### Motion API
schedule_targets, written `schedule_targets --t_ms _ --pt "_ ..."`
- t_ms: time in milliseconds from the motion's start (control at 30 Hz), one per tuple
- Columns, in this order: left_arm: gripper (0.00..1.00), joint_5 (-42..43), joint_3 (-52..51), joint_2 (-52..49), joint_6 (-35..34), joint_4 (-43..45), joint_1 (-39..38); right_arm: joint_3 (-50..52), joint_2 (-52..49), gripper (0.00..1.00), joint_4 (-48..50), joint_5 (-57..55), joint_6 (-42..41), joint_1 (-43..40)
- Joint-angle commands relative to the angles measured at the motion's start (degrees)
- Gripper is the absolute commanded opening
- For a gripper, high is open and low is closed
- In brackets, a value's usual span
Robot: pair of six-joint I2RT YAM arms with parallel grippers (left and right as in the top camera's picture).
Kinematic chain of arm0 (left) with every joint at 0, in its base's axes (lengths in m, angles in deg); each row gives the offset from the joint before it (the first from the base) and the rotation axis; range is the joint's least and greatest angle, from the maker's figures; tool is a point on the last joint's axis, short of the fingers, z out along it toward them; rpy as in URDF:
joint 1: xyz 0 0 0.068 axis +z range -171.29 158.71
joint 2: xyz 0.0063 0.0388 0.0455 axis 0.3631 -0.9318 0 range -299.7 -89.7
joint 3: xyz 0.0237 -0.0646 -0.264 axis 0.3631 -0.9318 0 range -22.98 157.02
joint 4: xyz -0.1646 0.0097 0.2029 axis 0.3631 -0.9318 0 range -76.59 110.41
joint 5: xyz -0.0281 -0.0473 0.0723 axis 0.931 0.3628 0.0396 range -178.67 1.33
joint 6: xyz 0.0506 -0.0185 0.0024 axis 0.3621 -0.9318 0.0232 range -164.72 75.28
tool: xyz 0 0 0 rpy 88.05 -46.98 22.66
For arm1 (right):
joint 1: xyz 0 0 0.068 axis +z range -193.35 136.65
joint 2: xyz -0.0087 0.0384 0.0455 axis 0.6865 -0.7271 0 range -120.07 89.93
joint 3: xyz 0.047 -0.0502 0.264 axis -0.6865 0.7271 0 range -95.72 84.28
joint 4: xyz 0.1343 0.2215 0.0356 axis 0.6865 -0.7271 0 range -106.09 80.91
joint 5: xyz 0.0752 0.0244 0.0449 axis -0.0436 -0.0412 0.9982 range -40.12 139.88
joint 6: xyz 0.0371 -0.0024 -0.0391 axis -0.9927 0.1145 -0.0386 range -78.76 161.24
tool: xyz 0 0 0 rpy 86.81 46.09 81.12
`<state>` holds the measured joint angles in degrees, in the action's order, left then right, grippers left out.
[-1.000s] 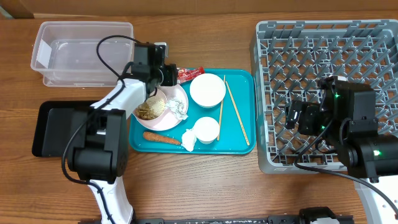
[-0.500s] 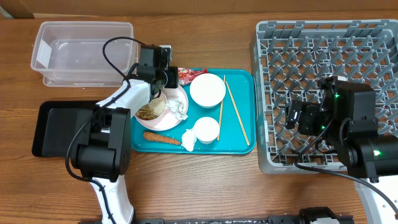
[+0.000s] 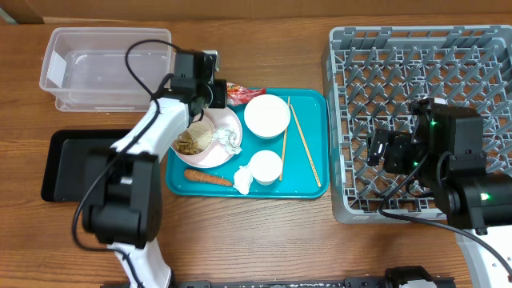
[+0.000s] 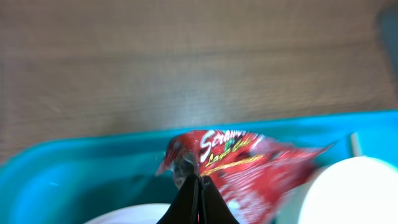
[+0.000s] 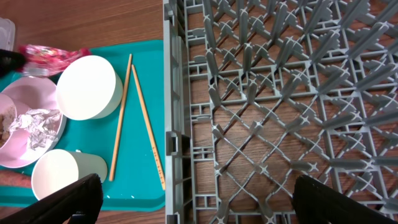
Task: Sort waste into correct bins and load items into the dishwasher
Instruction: 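Carry the wrapper left and drop it into the clear bin, then reach the left gripper to the crumpled foil on the pink plate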
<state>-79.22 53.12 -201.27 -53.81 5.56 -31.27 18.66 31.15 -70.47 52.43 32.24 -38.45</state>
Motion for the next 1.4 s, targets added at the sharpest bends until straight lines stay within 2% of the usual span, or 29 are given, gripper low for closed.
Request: schedule_targets --t_ms 0,367,633,833,867,900,933,1033,1167,1367 --pt "0.04 -4.6 2.0 7.5 -0.4 -0.3 1.1 -1.6 0.2 1.00 0.1 -0.4 0.0 -0.2" --pt "0.04 -13.3 2.0 17.2 -0.3 -0.7 8.9 -1.6 0.2 1.00 -0.5 -0.3 0.0 -0.2" --pt "0.04 -14.6 2.0 15.5 -0.9 -0.7 16.7 -1.6 0.2 1.00 -0.5 -0.3 0.0 -0.2" --pt "0.04 -14.6 2.0 12.3 -0.8 0.3 19.6 -1.6 0.2 1.00 -0.7 -0.3 0.0 -0.2" --pt "0.12 -14.5 2.0 11.8 -0.8 0.3 19.8 -1.6 0.2 1.00 -0.9 -0.3 0.0 -0.2" --pt "0.34 -14.4 2.0 11.7 -0.8 0.3 19.8 -1.6 0.2 1.00 -1.0 -0.3 0.0 -0.2" --pt "0.50 -14.3 2.0 11.6 -0.8 0.2 19.8 -1.6 0.2 1.00 -1.1 -0.3 0.0 -0.2" --pt "0.64 -12.5 2.0 12.3 -0.8 -0.1 19.5 -1.6 0.2 1.00 -1.3 -0.3 0.0 -0.2" --pt "0.64 -4.9 2.0 15.9 -0.8 -4.8 18.1 -1.6 0.2 1.00 -1.4 -0.3 0.0 -0.2" --pt "0.66 7.3 2.0 19.9 -0.8 -20.1 12.9 -1.6 0.2 1.00 -1.3 -0.3 0.0 -0.2"
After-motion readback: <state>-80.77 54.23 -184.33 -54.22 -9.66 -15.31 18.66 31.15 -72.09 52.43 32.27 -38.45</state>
